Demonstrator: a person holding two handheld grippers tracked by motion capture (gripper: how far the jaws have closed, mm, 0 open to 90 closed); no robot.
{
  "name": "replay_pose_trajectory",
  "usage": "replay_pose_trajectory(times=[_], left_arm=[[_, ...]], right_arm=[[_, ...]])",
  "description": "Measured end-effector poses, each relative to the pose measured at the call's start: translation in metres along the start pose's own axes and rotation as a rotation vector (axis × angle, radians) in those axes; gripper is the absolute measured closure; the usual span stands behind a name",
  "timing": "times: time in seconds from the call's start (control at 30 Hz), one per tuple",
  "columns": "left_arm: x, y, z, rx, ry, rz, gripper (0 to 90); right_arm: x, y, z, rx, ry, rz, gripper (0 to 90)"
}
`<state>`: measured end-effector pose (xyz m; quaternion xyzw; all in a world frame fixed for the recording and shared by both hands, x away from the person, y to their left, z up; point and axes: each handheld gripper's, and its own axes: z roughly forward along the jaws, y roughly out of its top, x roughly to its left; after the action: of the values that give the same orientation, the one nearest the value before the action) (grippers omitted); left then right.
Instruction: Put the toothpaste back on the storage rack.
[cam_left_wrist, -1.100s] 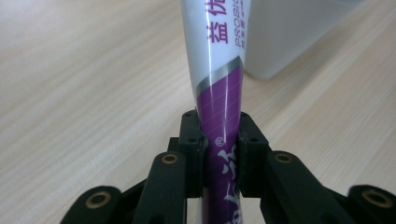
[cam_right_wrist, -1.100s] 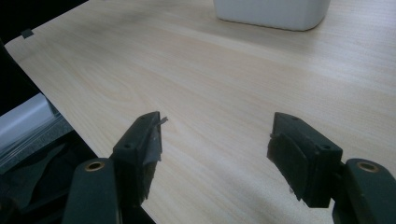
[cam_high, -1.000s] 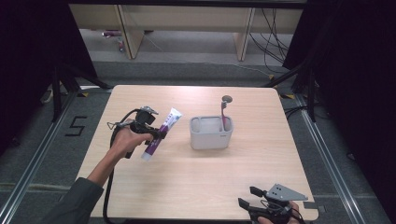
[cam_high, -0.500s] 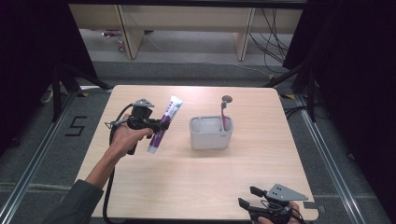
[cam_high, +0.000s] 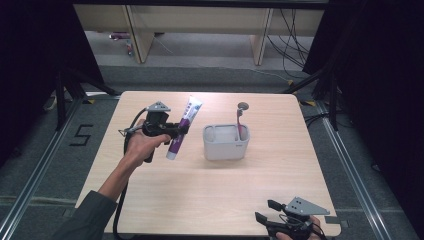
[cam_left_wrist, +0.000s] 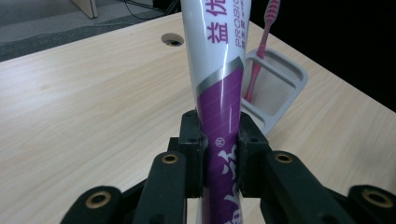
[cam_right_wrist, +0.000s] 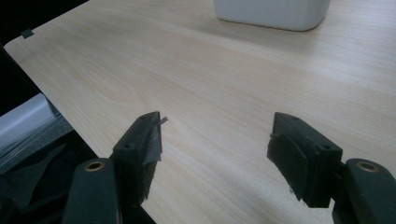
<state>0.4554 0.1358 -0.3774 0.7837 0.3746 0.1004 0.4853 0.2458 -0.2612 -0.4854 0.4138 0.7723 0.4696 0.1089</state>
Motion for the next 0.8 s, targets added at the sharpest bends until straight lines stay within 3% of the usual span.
replay_pose_trajectory(times=[0.03, 0.1, 0.3, 0.37, 0.4, 0.43, 0.5, 0.53, 0.57, 0.63, 0.67, 0.7, 0.77, 0.8], left_arm=[[-0.002, 0.001, 0.001, -0.005, 0.006, 0.007, 75.7], [-0.005, 0.005, 0.003, -0.023, 0.003, 0.007, 75.7], [-0.015, 0.016, 0.010, -0.080, 0.002, 0.016, 75.7], [-0.019, 0.020, 0.013, -0.108, 0.000, 0.019, 75.7], [-0.020, 0.021, 0.014, -0.115, 0.003, 0.019, 75.7], [-0.022, 0.023, 0.015, -0.116, 0.004, 0.020, 75.7], [-0.025, 0.025, 0.018, -0.127, 0.007, 0.030, 75.7], [-0.026, 0.026, 0.019, -0.129, 0.010, 0.030, 75.7], [-0.027, 0.027, 0.021, -0.142, 0.008, 0.027, 75.7], [-0.030, 0.030, 0.023, -0.146, 0.015, 0.029, 75.7], [-0.032, 0.032, 0.025, -0.150, 0.011, 0.028, 75.7], [-0.033, 0.034, 0.027, -0.156, 0.015, 0.031, 75.7], [-0.035, 0.036, 0.028, -0.163, 0.017, 0.028, 75.7], [-0.038, 0.040, 0.031, -0.178, 0.019, 0.024, 75.7]], right_arm=[[-0.002, 0.000, 0.000, -0.009, -0.005, -0.024, 34.9], [0.001, 0.000, 0.000, 0.004, 0.004, 0.016, 34.9], [0.000, 0.000, 0.000, -0.004, 0.001, -0.002, 34.9], [0.001, 0.000, 0.001, -0.015, 0.018, 0.014, 34.9], [-0.002, 0.001, 0.000, -0.012, 0.001, -0.030, 34.8], [0.000, 0.000, 0.000, -0.003, 0.010, 0.007, 34.9], [0.001, 0.000, 0.001, -0.014, 0.018, 0.016, 34.9], [0.000, 0.000, 0.000, -0.001, 0.010, 0.011, 34.9], [-0.002, 0.001, 0.000, -0.013, 0.000, -0.031, 34.8], [0.001, 0.000, 0.001, -0.014, 0.019, 0.015, 34.9], [0.001, 0.000, -0.001, 0.006, 0.003, 0.010, 34.8], [-0.002, 0.001, -0.001, -0.002, -0.014, -0.037, 34.9], [-0.002, 0.001, -0.001, -0.004, -0.013, -0.040, 34.9], [0.000, 0.000, 0.000, -0.007, 0.004, 0.004, 34.8]])
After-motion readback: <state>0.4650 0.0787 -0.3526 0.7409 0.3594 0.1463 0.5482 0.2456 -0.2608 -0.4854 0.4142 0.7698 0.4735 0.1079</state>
